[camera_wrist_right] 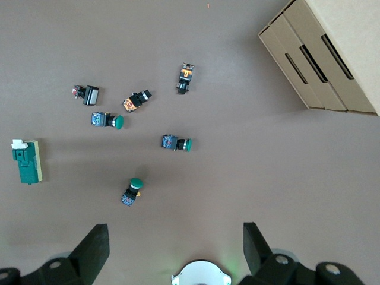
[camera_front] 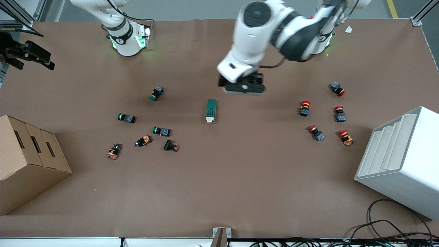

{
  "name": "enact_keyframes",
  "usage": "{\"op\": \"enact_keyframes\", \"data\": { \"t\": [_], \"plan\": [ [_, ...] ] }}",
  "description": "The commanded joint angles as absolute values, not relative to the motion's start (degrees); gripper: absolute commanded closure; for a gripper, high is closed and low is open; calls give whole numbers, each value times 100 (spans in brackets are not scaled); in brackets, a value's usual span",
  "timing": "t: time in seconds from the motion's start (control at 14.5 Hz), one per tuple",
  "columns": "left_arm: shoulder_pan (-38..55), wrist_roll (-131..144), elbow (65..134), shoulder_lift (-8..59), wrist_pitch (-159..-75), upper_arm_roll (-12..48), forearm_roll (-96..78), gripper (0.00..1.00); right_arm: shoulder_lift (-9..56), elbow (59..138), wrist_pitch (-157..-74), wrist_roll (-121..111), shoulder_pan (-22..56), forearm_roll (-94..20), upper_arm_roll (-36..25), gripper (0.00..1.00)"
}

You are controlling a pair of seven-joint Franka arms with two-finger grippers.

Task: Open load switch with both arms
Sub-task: 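Move the left gripper over the teal load switch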

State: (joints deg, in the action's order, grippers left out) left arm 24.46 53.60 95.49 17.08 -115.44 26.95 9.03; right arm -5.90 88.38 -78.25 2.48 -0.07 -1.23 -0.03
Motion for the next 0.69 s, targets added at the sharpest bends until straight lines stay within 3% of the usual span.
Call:
{"op": "enact_keyframes", "data": {
  "t": [0.0, 0.28, 0.62],
  "plan": [
    [3091, 6736, 9545, 2187, -11969, 2689, 1737, 0, -677, 8921, -7787, 264, -35, -149, 26, 0],
    [3874, 8706, 9624, 2846, -12383, 2689, 3064, 0, -633, 8912, -7901, 264, -62, -176, 26, 0],
    [4393, 10270, 10248, 3198, -13025, 2689, 4707, 0, -598, 8877, -7989, 193, -61, -211, 26, 0]
  ]
}}
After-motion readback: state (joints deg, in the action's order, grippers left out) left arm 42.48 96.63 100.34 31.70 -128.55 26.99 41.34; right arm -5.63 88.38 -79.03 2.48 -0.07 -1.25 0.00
